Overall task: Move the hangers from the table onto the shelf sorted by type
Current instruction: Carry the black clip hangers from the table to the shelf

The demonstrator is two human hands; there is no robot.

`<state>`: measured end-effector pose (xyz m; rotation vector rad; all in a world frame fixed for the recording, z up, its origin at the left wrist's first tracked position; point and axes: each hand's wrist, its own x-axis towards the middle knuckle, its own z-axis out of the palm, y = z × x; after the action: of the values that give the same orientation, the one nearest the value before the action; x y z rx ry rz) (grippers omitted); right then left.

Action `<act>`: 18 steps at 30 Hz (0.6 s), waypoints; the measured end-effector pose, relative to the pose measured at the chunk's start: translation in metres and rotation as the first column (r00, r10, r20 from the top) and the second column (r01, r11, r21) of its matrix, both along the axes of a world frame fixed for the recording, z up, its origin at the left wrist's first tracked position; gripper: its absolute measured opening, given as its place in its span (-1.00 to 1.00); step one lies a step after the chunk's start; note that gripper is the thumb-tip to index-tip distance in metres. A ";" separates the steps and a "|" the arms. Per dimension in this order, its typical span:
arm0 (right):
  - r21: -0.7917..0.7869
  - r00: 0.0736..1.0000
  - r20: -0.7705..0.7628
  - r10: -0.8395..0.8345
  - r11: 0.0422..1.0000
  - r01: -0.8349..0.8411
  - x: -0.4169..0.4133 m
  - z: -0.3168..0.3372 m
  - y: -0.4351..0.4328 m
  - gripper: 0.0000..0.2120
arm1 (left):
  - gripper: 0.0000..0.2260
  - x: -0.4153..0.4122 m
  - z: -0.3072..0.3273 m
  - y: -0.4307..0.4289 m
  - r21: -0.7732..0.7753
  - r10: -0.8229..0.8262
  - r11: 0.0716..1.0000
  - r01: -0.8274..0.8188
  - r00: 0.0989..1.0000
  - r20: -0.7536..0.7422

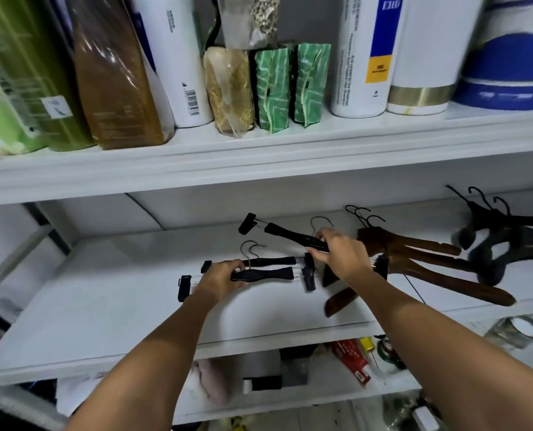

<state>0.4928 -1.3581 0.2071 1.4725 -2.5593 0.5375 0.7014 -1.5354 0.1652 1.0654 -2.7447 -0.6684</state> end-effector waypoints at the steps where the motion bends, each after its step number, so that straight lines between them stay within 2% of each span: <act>1: -0.001 1.000 0.005 0.002 1.000 -0.002 -0.005 -0.002 -0.006 -0.64 | -0.75 -0.004 -0.004 -0.005 0.015 0.002 1.000 -0.002 1.000 0.003; 5: 0.007 0.999 0.034 0.008 1.000 -0.008 -0.017 -0.011 -0.025 -0.70 | -0.75 -0.016 -0.019 -0.020 0.072 0.001 0.997 -0.002 1.000 0.006; 14: 0.019 0.999 0.036 0.003 1.000 -0.004 -0.024 -0.031 -0.050 -0.69 | -0.84 -0.030 -0.049 -0.040 0.150 -0.021 0.988 0.022 1.000 -0.007; 18: 0.027 0.997 0.069 -0.018 0.999 0.016 -0.019 -0.039 -0.051 -0.69 | -0.84 -0.033 -0.055 -0.047 0.089 -0.047 0.995 0.044 0.998 0.038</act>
<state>0.4741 -1.4087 0.1686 1.4635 -2.6391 0.5640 0.6687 -1.5829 0.1107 1.0477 -2.8054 -0.7899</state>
